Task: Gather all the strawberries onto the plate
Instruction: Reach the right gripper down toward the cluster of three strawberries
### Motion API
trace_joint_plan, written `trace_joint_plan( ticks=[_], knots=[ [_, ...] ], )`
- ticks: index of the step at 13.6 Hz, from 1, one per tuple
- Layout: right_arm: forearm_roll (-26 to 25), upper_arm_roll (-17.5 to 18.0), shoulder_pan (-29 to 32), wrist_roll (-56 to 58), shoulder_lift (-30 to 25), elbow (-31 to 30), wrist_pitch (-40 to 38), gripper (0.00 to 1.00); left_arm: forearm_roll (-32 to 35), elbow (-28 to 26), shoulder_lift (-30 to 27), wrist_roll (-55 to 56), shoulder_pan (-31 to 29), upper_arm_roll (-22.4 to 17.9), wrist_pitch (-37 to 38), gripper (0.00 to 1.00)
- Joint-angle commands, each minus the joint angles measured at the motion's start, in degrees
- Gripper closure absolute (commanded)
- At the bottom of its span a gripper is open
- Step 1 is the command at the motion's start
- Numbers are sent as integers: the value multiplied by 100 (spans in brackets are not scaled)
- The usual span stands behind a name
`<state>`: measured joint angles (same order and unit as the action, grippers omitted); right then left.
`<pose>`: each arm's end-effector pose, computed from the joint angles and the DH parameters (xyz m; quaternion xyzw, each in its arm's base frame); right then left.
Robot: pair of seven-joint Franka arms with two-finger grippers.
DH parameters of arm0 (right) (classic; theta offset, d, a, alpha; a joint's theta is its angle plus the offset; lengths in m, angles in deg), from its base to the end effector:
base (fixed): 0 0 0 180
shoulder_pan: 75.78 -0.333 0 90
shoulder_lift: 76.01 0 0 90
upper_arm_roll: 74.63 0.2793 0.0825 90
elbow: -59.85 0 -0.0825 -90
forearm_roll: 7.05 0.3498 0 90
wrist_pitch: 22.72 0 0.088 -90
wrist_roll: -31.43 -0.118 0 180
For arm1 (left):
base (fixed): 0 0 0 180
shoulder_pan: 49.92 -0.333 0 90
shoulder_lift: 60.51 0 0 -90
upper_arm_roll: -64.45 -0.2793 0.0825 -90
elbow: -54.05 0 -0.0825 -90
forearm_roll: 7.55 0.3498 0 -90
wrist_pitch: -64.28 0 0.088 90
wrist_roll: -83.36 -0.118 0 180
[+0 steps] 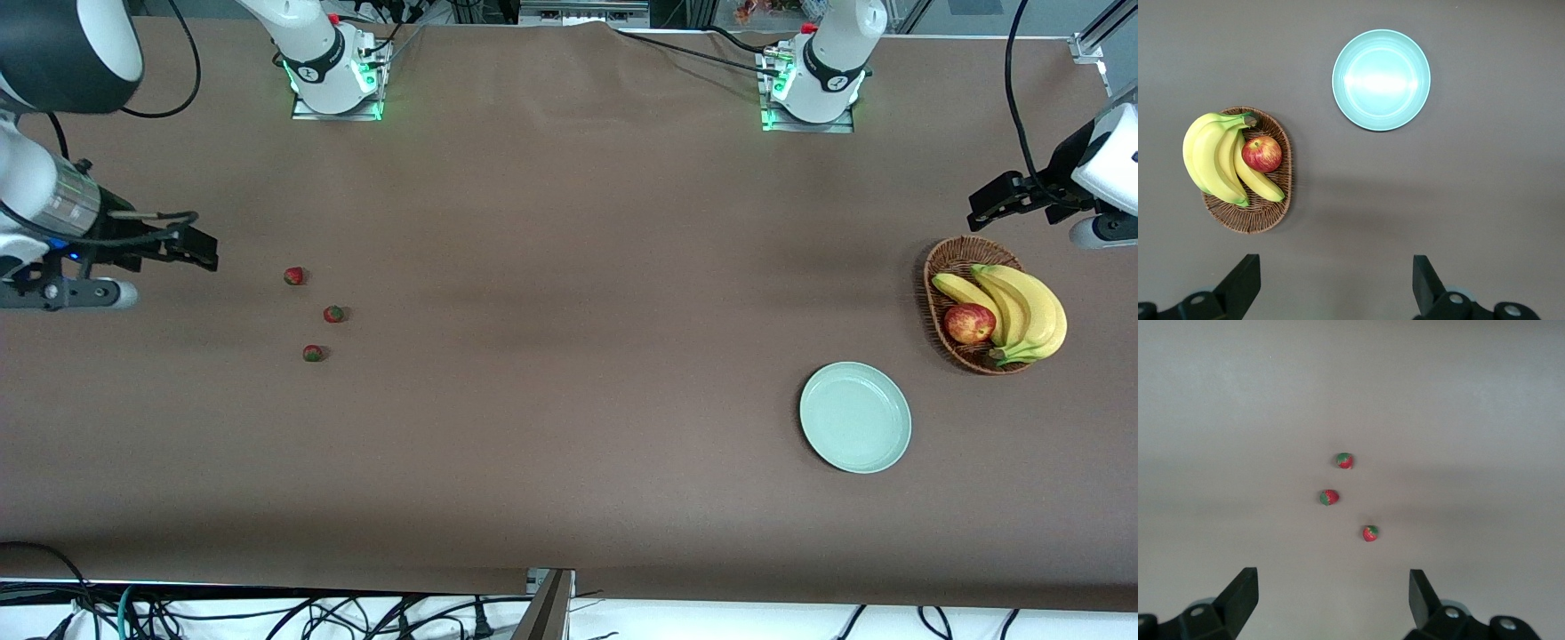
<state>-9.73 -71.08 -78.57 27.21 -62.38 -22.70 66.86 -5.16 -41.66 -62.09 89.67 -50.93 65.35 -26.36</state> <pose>0.5739 0.0547 0.5023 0.9980 0.0192 -0.0556 0.0212 0.5103 0.0058 0.5485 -0.9978 -0.0551 0.0293 0.0227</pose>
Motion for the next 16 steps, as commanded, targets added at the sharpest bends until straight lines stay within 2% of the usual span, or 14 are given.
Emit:
trace_joint_plan(
  ticks=[1, 5, 11, 16],
  knots=[
    [-12, 13, 7, 18, 314, -6, 113, 0, 122, 132, 62, -77, 4, 33, 108, 0],
    [23, 22, -63, -105, 868, -242, 726, 0, 122, 123, 62, -78, 4, 24, 108, 0],
    [23, 5, -20, -105, 974, -1876, 2966, 0, 113, 140, 53, -43, -5, -11, 108, 0],
    [-21, -91, -11, -96, 1527, -2045, 3873, 0, 113, 193, 62, -16, -5, -11, 99, 0]
  ],
)
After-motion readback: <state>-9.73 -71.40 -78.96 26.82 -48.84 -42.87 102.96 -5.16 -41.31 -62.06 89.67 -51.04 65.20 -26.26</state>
